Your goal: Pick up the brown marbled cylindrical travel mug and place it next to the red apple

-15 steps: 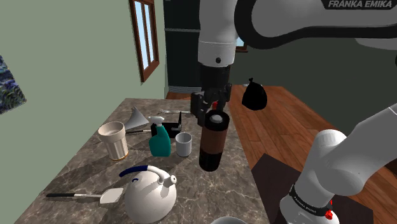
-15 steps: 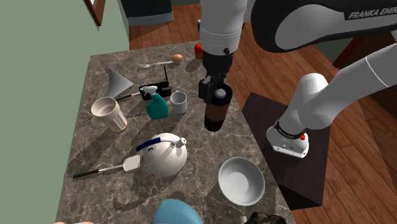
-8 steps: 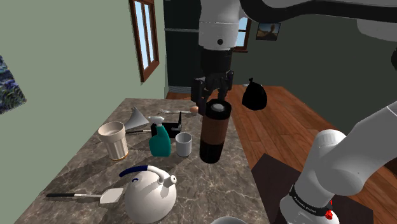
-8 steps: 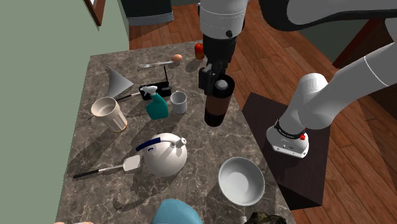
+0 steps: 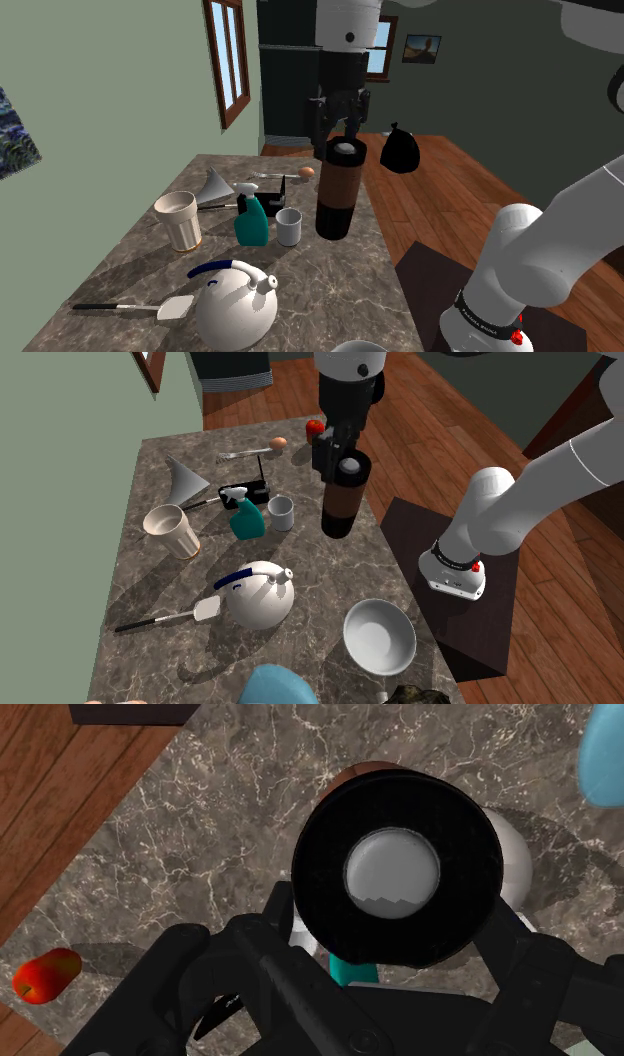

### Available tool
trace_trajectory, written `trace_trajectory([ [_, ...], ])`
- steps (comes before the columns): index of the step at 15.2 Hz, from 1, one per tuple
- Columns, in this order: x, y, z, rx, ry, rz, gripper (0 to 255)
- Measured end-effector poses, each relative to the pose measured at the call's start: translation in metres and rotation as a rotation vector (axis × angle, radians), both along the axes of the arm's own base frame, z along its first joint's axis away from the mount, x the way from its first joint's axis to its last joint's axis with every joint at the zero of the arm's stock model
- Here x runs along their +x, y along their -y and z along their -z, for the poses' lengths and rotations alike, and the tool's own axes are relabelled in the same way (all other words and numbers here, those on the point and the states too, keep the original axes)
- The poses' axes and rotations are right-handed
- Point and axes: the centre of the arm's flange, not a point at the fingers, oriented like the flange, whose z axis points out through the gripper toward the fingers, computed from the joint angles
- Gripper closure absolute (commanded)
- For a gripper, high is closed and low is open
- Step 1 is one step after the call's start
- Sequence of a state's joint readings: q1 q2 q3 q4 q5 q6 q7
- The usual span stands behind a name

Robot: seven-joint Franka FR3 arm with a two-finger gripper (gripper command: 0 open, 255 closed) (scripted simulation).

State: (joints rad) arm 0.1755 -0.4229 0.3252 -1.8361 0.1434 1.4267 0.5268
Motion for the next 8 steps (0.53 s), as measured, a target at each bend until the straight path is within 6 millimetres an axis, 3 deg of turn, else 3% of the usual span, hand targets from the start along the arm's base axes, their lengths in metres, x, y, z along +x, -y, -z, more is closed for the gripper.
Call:
trace_trajectory([
  [8, 0.055, 0.088, 0.0, 0.0, 0.0, 0.001, 255],
])
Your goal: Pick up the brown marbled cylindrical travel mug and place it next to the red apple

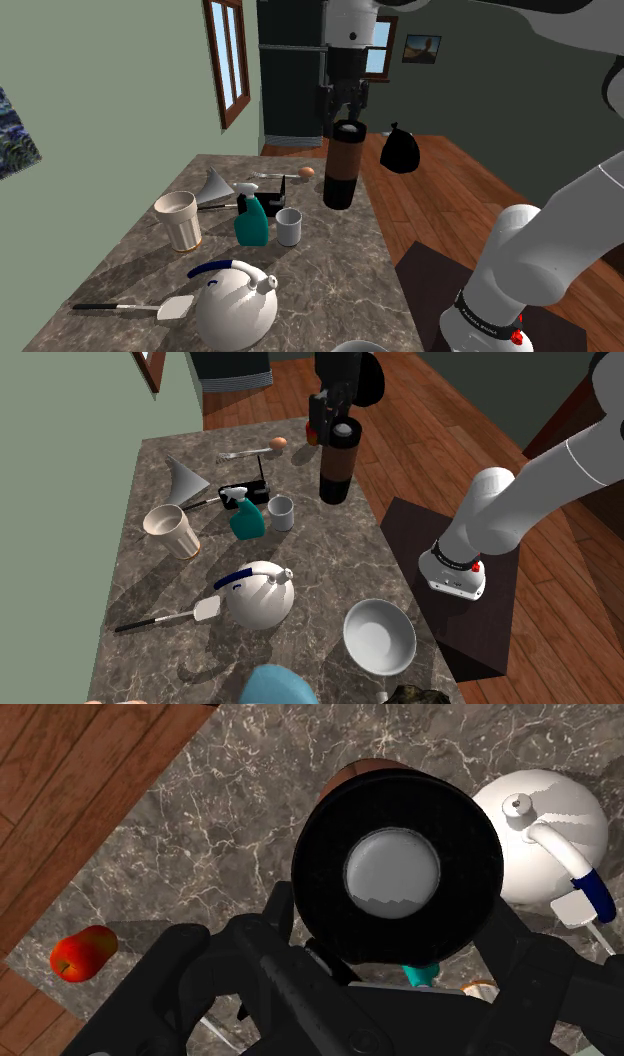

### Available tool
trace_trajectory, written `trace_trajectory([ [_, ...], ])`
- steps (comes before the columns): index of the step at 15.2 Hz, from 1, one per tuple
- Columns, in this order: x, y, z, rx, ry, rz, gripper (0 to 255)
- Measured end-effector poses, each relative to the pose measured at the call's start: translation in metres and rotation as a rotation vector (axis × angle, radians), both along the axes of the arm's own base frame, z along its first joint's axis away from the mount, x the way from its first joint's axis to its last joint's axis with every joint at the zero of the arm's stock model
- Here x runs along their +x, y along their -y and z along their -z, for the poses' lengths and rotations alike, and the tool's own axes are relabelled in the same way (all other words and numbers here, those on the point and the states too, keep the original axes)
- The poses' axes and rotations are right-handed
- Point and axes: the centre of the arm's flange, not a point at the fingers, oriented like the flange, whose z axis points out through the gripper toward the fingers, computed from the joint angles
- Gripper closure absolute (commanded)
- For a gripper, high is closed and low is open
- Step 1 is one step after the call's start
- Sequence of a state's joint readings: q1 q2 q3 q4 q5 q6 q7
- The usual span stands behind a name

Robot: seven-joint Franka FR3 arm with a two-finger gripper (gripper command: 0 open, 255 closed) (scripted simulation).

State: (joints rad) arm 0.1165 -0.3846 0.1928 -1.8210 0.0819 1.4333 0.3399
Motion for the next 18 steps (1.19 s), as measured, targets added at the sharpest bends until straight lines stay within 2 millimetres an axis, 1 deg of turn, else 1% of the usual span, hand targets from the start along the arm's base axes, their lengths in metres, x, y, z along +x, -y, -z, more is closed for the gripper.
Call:
trace_trajectory([
  [1, 0.007, 0.011, 0.002, 0.0, 0.0, 0.0, 255],
  [4, 0.027, 0.043, 0.0, 0.0, 0.0, 0.0, 255],
  [5, 0.036, 0.053, -0.001, 0.0, 0.0, 0.0, 255],
  [6, 0.041, 0.064, 0.002, 0.0, 0.0, 0.0, 255],
  [9, 0.062, 0.1, -0.003, 0.0, 0.0, 0.0, 255],
  [11, 0.076, 0.121, 0.001, 0.001, 0.0, 0.0, 255],
  [14, 0.094, 0.157, 0.001, 0.001, 0.0, 0.0, 255],
  [18, 0.126, 0.203, -0.002, 0.001, 0.0, 0.0, 255],
])
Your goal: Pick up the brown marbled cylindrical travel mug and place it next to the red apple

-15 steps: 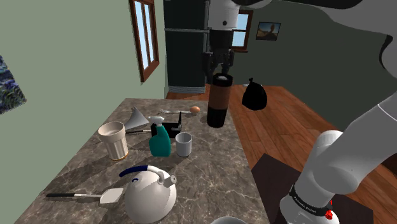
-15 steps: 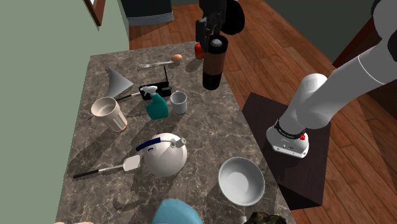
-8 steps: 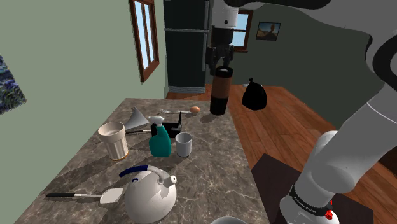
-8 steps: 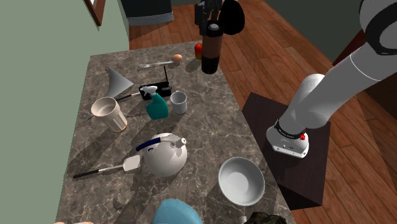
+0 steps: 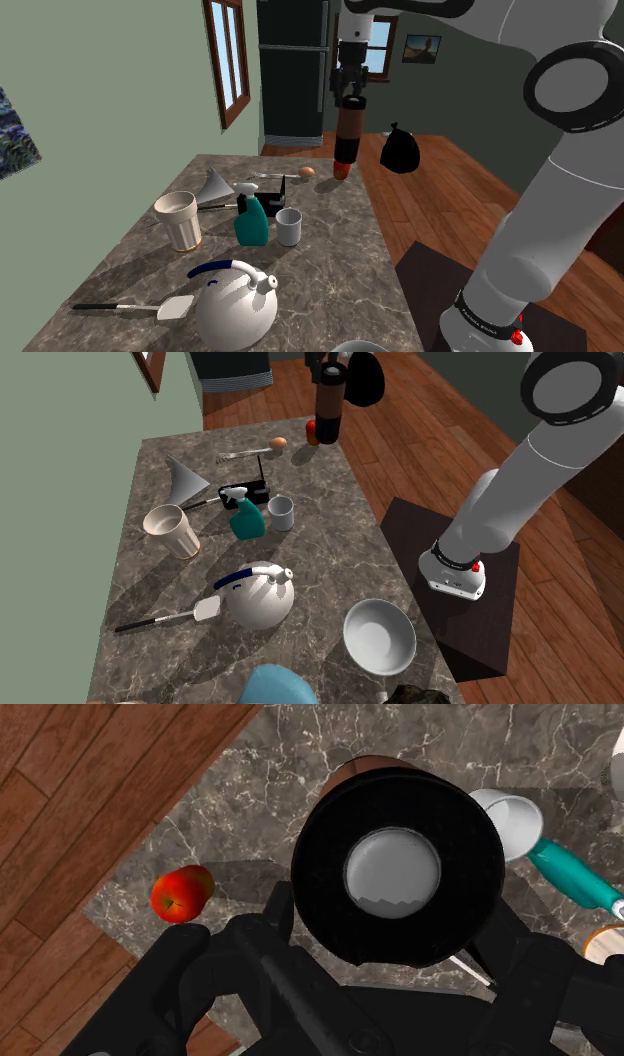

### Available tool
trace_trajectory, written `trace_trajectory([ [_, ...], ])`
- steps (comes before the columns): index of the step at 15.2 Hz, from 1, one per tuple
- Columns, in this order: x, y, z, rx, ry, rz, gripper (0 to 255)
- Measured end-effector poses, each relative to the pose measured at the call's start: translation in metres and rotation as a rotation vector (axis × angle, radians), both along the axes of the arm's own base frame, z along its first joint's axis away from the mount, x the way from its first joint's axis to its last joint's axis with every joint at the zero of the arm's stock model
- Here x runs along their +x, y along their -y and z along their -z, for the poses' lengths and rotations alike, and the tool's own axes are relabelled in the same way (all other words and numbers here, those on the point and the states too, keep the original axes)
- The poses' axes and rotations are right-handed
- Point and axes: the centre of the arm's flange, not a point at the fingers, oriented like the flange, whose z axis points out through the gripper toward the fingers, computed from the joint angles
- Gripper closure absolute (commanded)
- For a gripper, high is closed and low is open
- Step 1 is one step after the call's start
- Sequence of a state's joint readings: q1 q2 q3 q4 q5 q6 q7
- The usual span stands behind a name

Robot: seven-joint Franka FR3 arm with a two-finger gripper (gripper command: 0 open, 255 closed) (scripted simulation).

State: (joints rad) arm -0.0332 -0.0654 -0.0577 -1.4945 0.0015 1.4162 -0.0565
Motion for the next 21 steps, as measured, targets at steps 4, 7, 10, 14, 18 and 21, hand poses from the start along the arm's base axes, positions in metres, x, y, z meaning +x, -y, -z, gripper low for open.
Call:
trace_trajectory([
  [4, 0.027, 0.044, 0.003, 0.0, 0.0, 0.0, 255],
  [7, 0.047, 0.077, 0.0, 0.0, 0.0, 0.0, 255],
  [10, 0.069, 0.108, 0.003, 0.001, 0.0, 0.001, 255],
  [14, 0.09, 0.145, 0.008, 0.0, -0.002, 0.0, 255],
  [18, 0.092, 0.148, 0.026, 0.0, 0.0, -0.001, 255],
  [21, 0.092, 0.148, 0.042, 0.0, 0.0, -0.001, 255],
])
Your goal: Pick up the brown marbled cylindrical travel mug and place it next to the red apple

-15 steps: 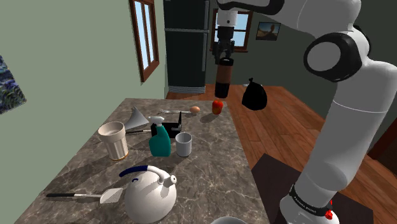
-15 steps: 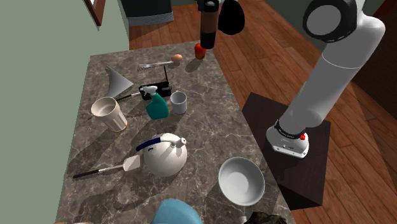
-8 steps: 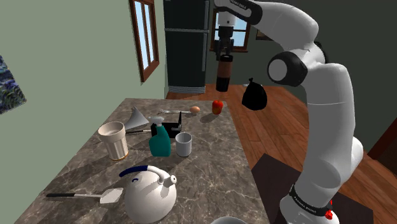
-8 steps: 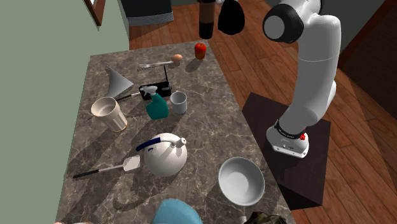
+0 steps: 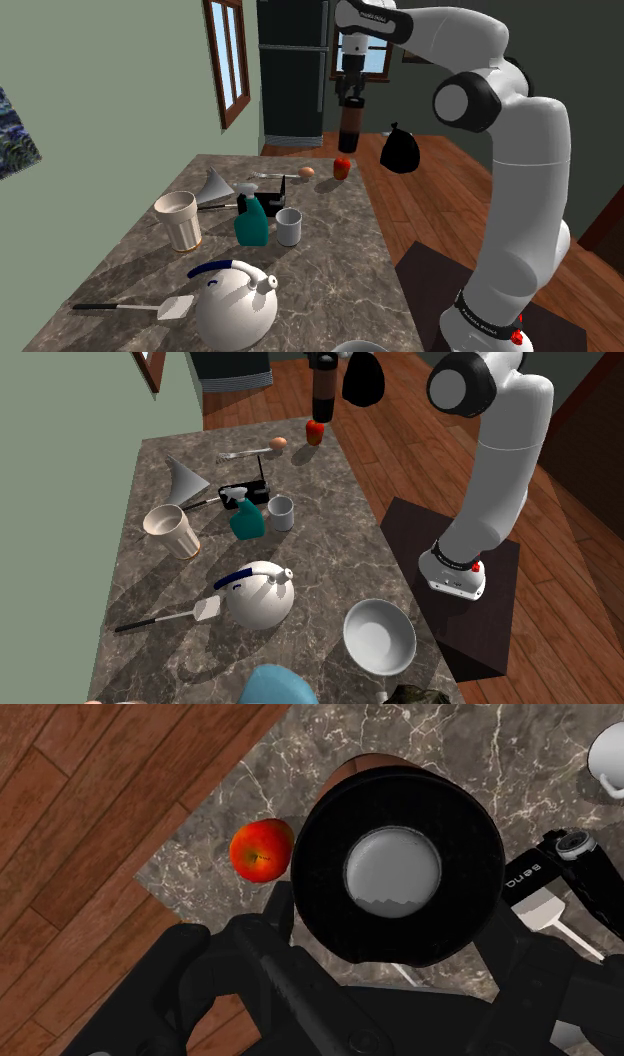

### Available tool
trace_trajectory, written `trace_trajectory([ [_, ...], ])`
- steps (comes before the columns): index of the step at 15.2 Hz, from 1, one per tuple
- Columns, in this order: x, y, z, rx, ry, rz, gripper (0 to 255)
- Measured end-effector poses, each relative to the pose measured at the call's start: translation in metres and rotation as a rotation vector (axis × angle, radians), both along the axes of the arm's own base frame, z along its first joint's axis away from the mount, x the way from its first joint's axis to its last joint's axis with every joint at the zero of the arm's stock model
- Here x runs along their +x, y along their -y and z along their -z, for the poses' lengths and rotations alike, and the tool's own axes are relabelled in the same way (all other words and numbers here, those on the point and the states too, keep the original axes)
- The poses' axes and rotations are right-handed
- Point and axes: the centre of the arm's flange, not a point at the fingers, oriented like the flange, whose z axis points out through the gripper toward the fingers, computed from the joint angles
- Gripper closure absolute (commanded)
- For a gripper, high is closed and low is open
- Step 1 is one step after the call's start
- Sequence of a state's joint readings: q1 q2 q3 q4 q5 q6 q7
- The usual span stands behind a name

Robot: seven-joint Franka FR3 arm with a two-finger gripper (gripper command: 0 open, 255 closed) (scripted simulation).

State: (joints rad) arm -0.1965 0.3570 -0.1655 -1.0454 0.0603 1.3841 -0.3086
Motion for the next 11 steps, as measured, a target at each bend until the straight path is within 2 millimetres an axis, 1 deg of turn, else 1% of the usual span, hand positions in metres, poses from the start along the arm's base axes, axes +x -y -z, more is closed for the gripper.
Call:
trace_trajectory([
  [11, 0.0, -0.001, 0.058, 0.0, 0.0, 0.0, 255],
])
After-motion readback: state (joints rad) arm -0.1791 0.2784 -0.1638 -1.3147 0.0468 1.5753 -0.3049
